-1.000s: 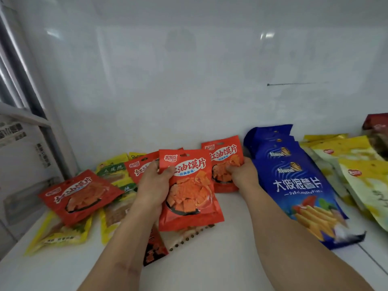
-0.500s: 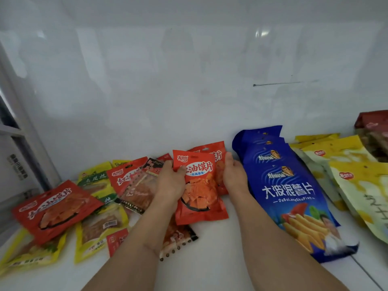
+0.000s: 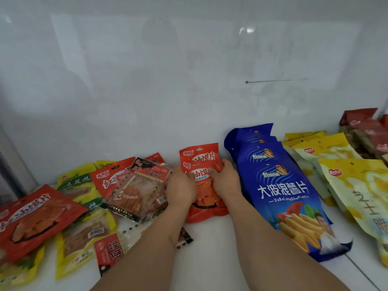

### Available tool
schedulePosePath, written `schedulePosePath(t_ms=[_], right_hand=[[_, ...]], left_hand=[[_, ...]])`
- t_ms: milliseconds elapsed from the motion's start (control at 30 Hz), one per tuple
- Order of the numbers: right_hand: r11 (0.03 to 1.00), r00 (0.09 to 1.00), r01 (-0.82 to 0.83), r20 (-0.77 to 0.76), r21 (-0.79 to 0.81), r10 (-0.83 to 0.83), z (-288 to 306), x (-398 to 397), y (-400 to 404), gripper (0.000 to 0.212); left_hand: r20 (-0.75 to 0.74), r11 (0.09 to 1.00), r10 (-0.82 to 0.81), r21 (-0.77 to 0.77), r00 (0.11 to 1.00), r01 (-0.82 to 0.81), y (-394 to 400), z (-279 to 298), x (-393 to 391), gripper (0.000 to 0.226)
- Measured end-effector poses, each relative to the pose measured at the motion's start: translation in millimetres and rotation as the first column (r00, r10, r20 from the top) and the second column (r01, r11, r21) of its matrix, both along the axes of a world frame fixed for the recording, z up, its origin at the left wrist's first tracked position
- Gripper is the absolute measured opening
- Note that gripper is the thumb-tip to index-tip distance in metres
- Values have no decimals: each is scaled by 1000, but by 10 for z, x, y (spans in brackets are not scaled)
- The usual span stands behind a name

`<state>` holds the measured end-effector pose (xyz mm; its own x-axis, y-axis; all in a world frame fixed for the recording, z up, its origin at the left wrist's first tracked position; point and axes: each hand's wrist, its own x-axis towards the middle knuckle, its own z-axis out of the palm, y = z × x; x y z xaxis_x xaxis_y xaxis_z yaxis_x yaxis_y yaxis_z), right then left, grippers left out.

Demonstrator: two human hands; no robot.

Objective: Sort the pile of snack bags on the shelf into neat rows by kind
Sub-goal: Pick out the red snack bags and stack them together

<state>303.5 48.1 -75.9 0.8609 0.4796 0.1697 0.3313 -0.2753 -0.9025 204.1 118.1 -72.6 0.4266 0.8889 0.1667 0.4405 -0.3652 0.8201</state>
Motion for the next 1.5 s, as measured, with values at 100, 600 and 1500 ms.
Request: schedulePosePath(t_ms=[100, 600, 1500], right_hand=[[998, 1000, 5, 30, -56, -3, -32, 15, 48, 37], [971, 897, 1, 430, -237, 104, 340, -321, 251, 41], [711, 778, -110, 385, -694, 497, 274, -2034, 1506, 23]], left_hand=[[-42, 1000, -14, 20, 999, 15, 37, 0, 26, 23], [-193, 940, 29, 338, 981, 38, -22, 313, -525, 27], [-453, 901, 413, 78, 791, -426, 1415, 40, -2947, 100]])
